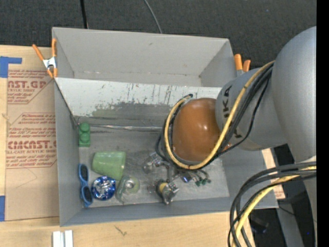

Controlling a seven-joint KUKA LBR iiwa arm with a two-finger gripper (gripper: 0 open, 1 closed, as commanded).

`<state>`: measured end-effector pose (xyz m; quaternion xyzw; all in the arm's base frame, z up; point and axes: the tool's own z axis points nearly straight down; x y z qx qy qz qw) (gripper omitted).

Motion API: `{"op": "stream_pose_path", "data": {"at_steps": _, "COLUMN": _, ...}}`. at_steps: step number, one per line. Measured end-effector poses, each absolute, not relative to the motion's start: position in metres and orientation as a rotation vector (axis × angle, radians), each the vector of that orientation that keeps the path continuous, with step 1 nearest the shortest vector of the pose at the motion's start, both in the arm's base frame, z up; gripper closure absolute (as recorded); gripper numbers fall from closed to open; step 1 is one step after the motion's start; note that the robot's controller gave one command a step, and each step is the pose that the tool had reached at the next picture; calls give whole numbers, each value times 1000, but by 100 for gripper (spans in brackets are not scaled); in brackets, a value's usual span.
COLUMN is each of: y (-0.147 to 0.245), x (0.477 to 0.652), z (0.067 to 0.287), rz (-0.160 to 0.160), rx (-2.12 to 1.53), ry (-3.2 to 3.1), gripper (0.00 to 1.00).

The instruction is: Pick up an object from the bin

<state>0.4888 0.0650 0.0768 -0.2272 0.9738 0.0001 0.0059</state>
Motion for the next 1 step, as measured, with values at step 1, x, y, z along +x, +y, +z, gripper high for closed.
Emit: {"op": "stream_pose_path", "data": {"at_steps": 1, "y": 64, "x": 488, "z": 77, "rz": 2, "rx": -706, "ry": 3055, "gripper": 100}}
